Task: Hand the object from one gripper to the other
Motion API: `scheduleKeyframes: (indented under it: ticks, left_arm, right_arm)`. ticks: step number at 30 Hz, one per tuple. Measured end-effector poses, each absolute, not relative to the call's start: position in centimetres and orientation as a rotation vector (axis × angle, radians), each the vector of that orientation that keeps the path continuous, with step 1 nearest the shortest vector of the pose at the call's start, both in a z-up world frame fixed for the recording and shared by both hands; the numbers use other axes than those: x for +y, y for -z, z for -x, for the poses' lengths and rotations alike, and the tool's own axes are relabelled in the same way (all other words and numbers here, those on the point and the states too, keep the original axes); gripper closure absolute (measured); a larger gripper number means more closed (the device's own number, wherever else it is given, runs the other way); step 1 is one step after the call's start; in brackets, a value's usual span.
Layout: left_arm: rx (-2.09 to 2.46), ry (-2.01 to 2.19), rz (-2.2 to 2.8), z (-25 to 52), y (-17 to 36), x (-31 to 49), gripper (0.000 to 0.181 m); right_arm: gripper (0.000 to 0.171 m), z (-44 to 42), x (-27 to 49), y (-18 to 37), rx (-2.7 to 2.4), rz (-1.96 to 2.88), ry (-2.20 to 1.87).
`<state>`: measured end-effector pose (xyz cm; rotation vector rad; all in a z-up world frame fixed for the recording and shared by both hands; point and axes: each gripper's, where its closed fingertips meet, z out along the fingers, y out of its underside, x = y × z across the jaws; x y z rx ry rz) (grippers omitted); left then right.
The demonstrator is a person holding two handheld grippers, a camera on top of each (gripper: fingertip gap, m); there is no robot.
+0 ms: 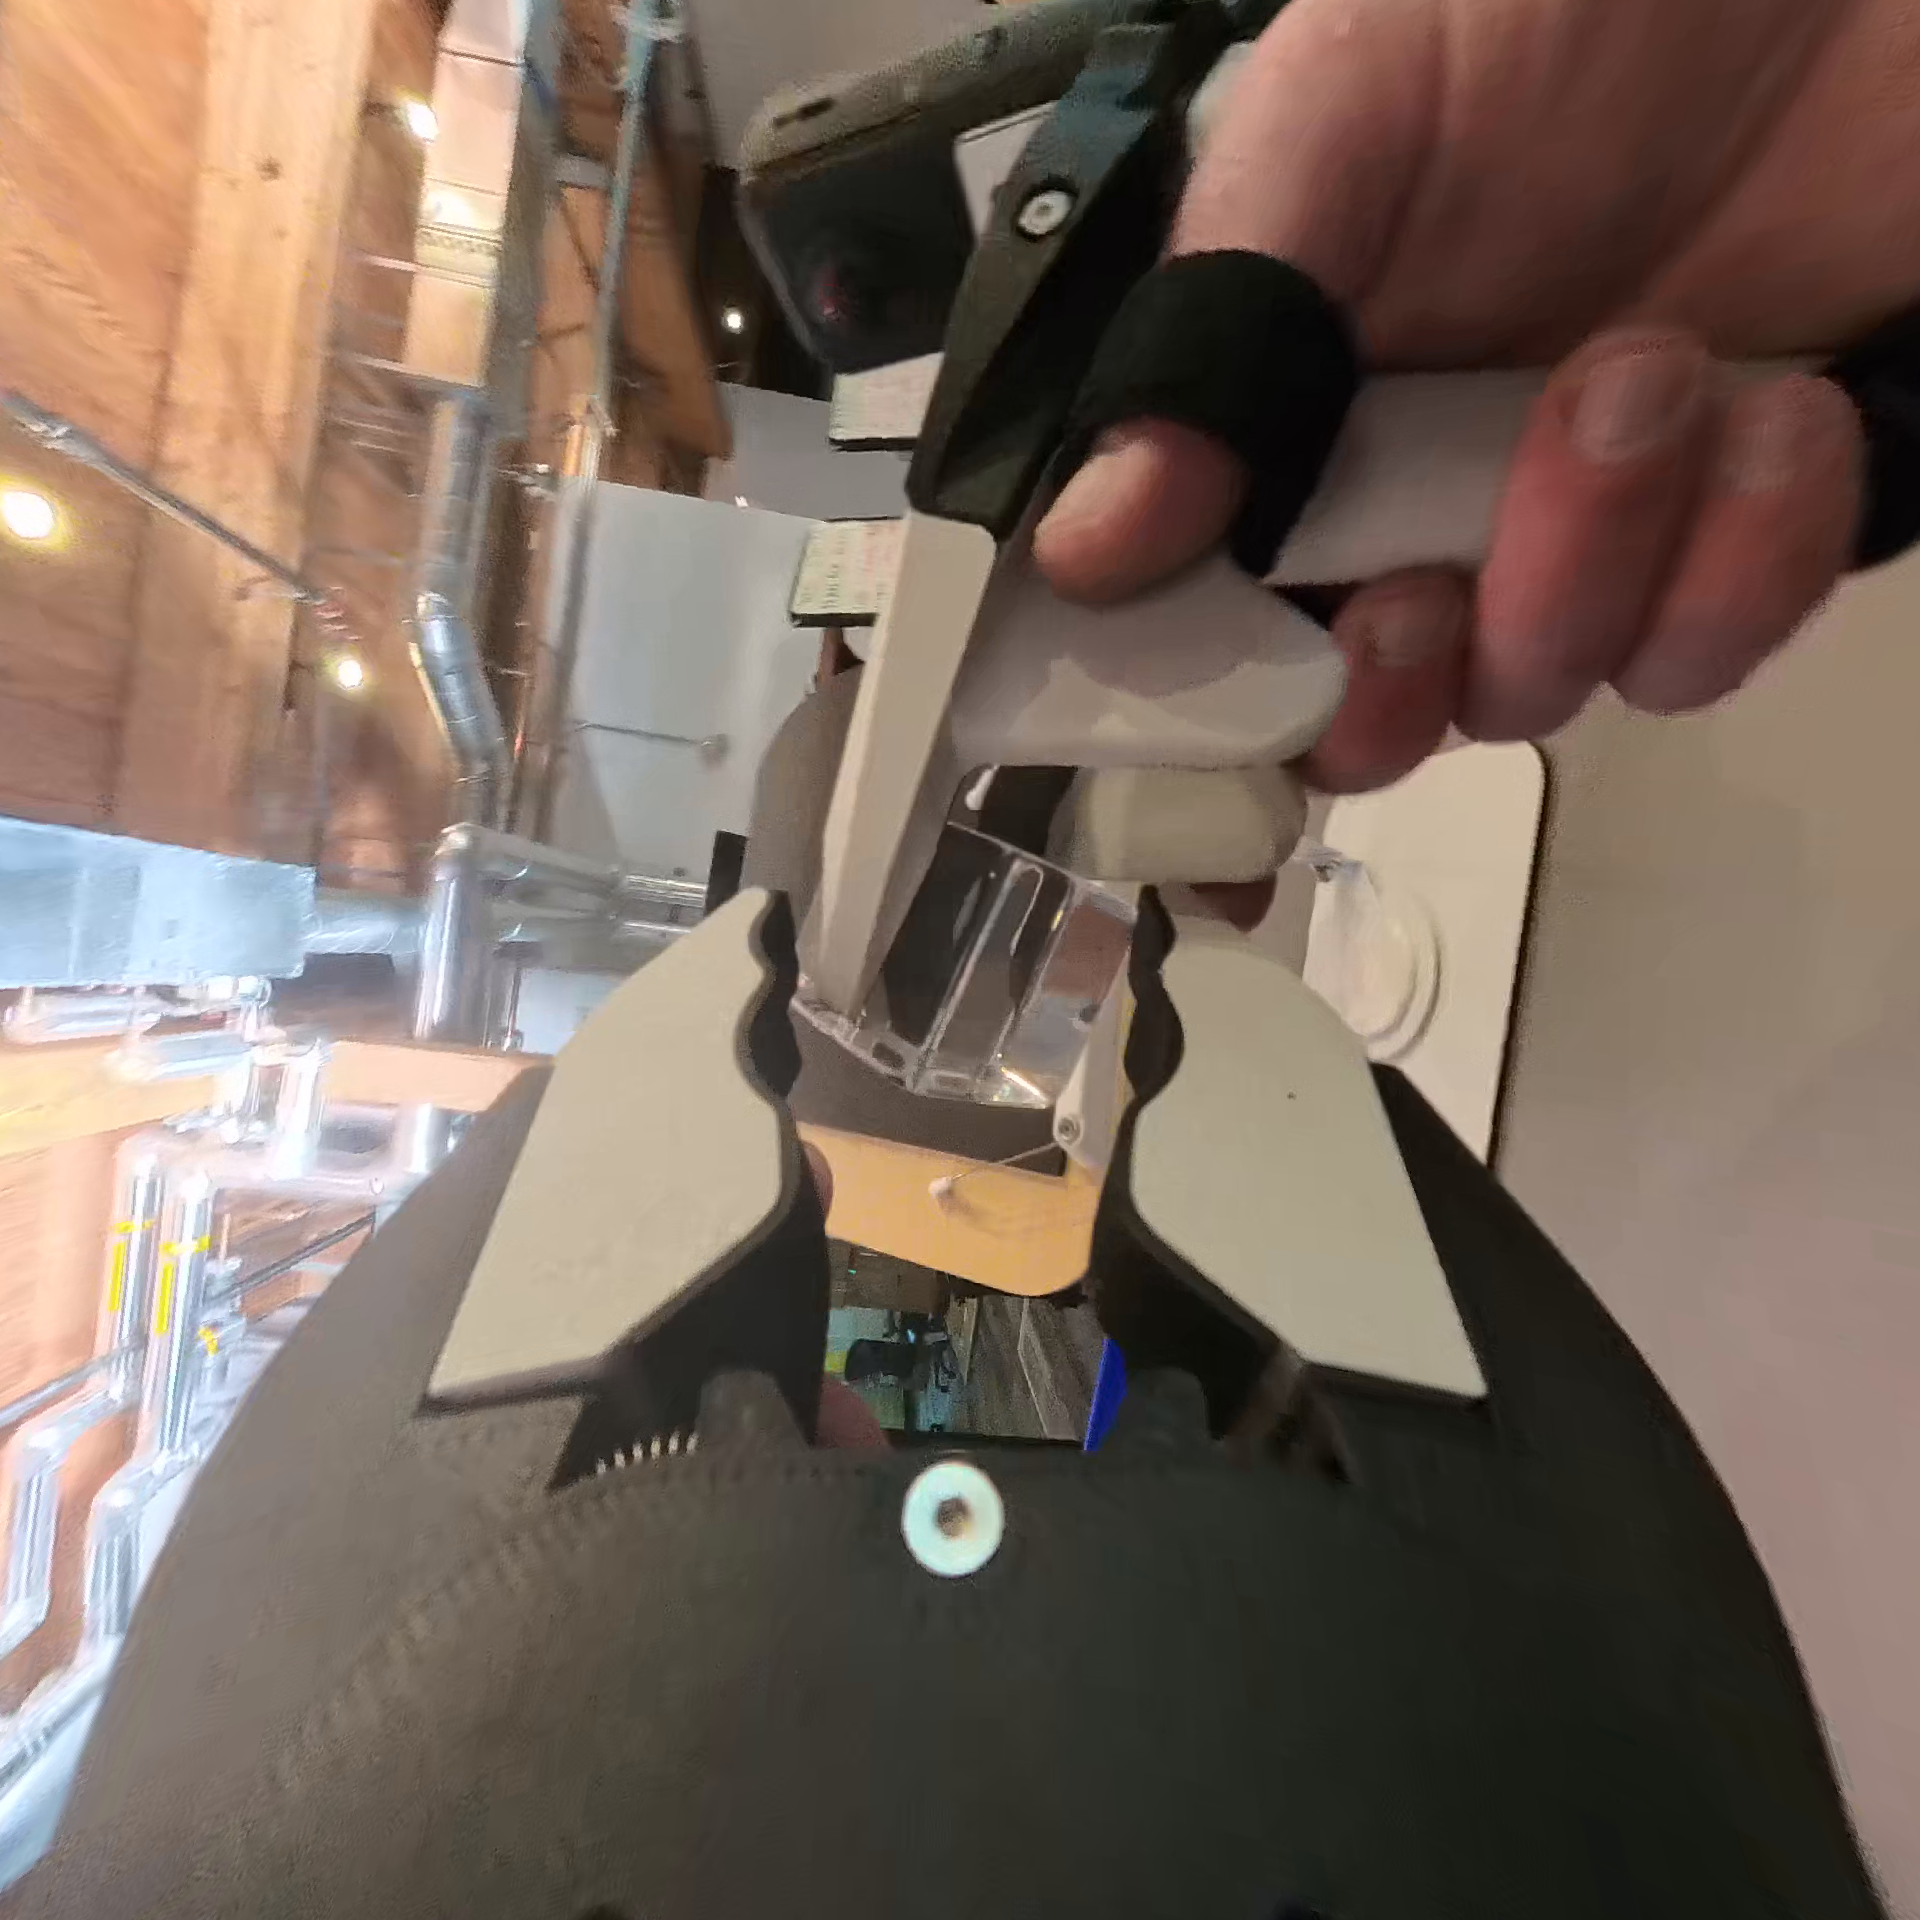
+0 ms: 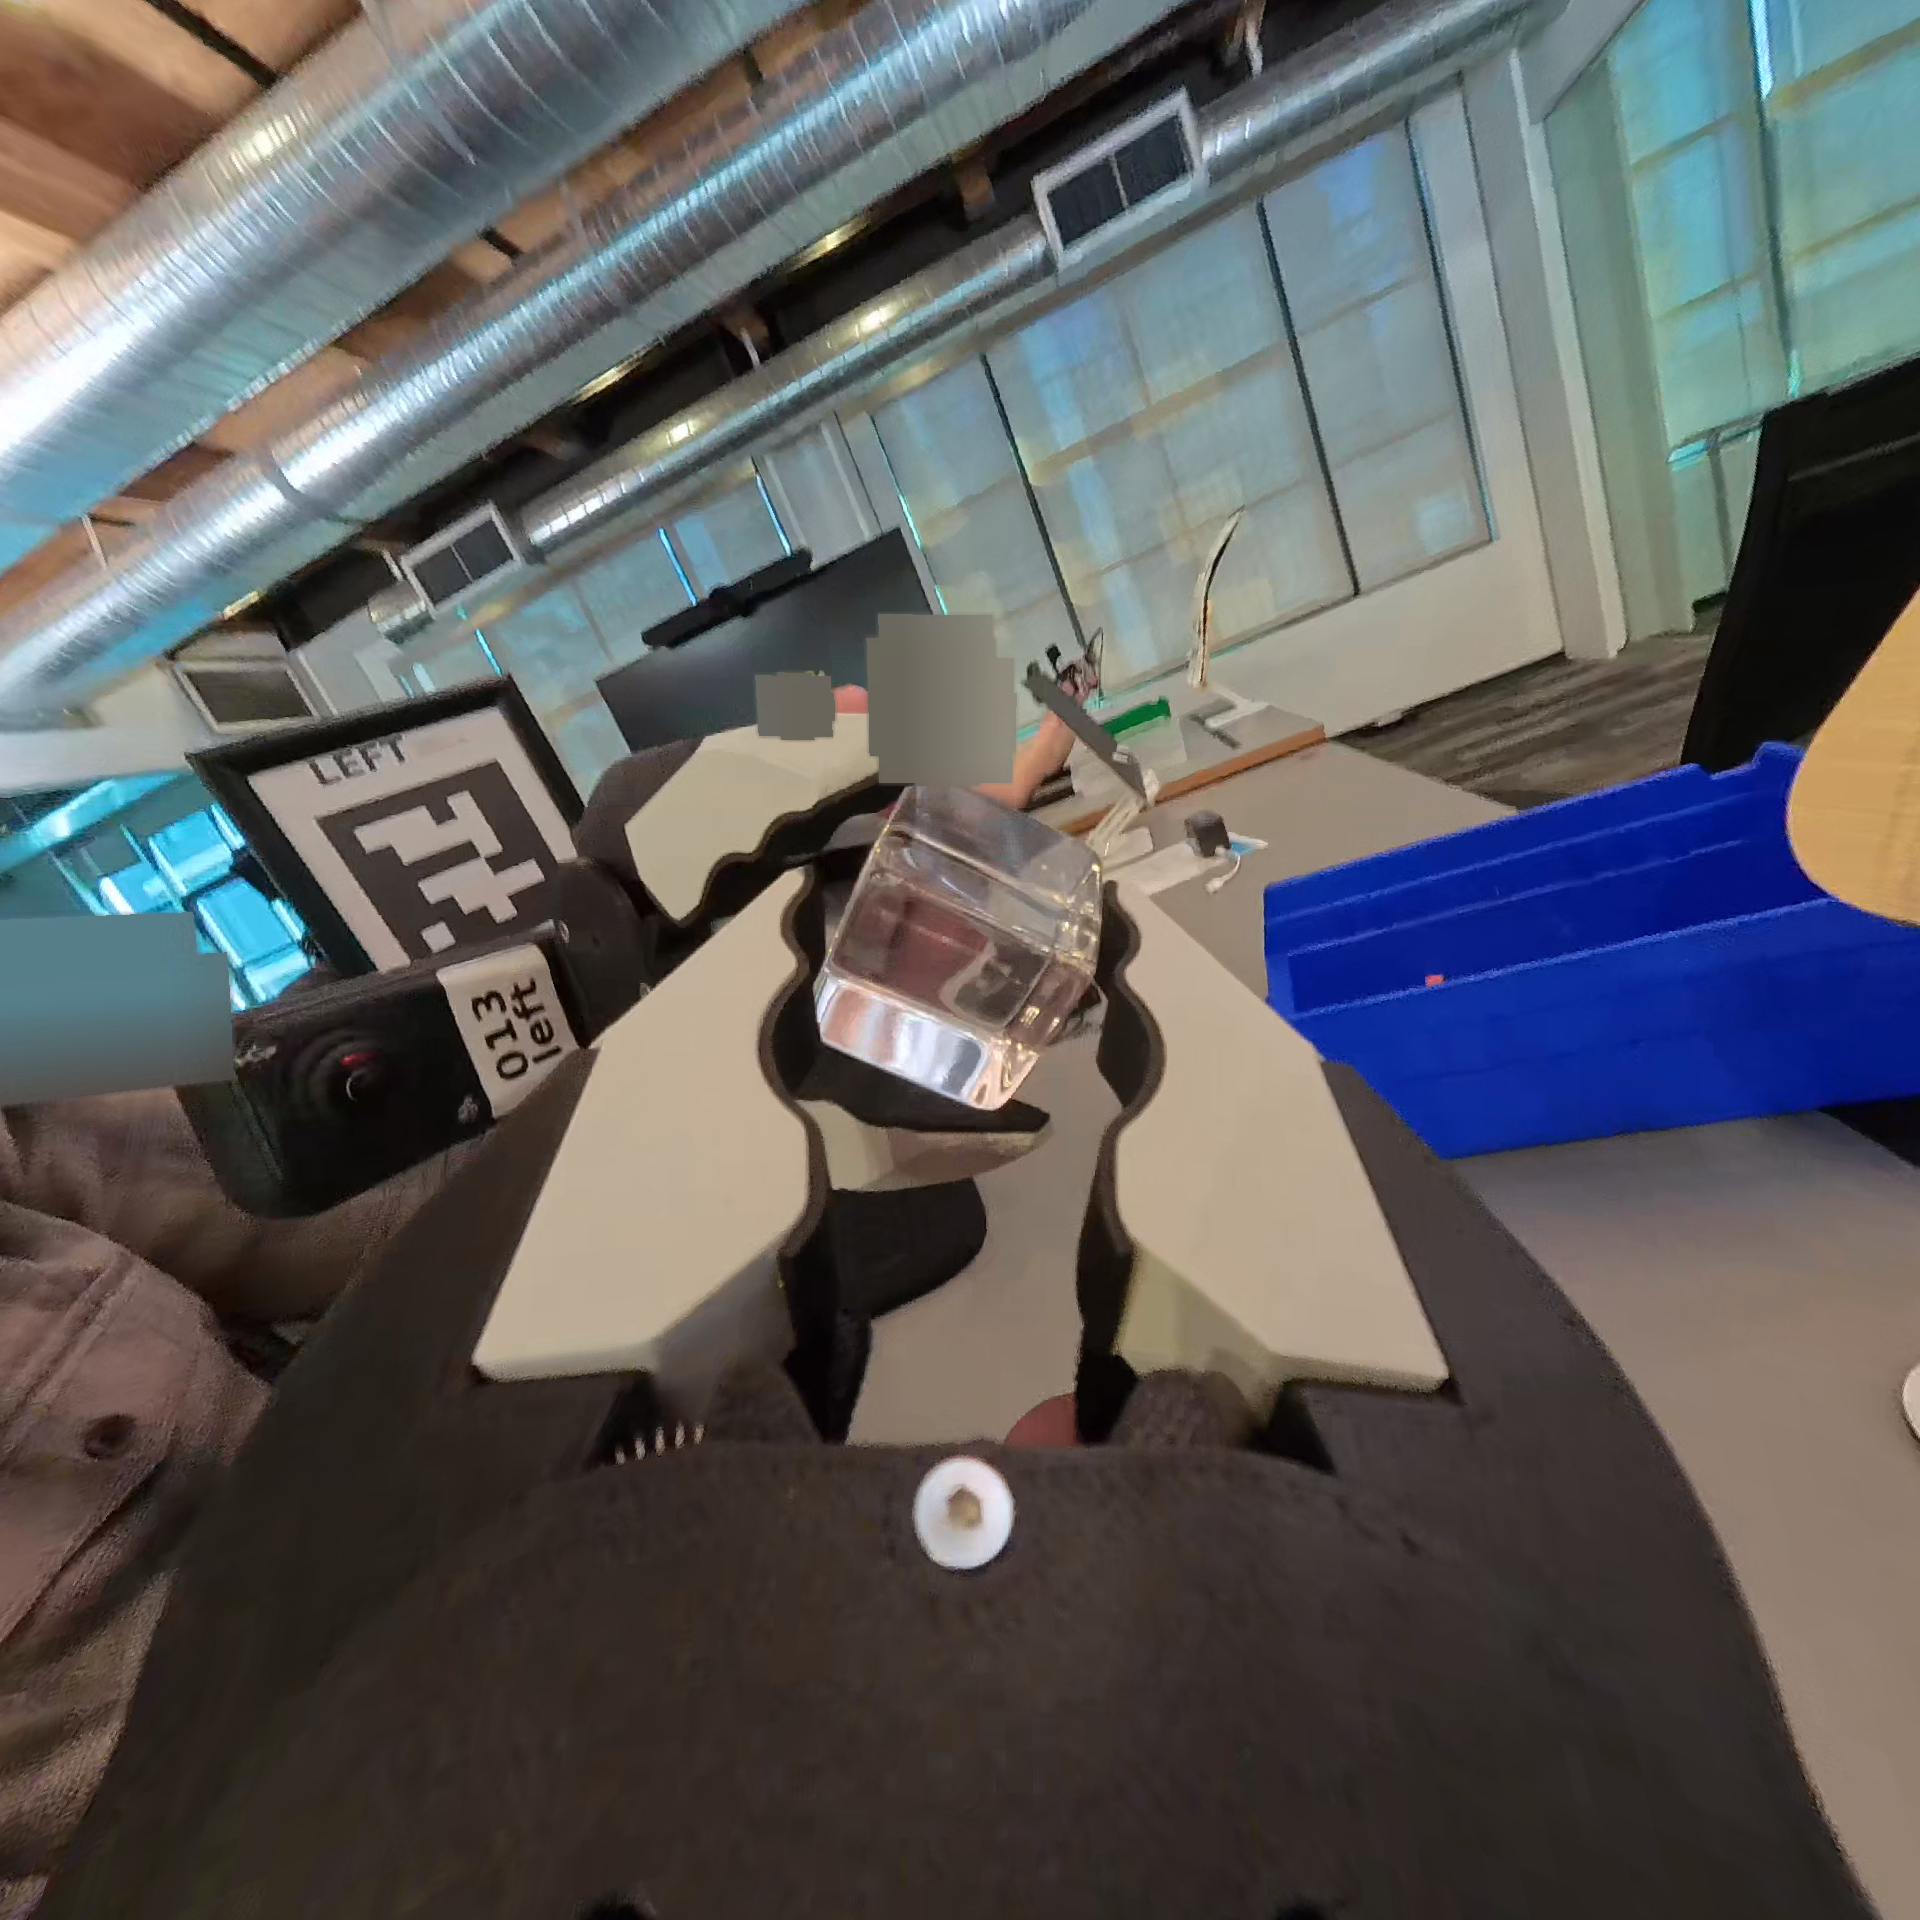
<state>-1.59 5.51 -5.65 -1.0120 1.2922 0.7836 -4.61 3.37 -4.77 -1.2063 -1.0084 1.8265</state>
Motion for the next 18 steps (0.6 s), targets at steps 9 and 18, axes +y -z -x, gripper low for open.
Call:
scheduleKeyframes:
  ticks: [9, 18]
  left_arm:
    - [1.260, -0.832, 0.990, 2.2, 4.4, 5.6, 0.093]
    - [1.276, -0.883, 0.987, 2.3, 5.2, 6.5, 0.113]
  right_arm:
    - [0.124, 4.2, 3.9, 4.4, -0.959, 1.217, -1.900]
    - [0.125, 4.4, 2.8, 4.1, -0.965, 1.197, -1.934]
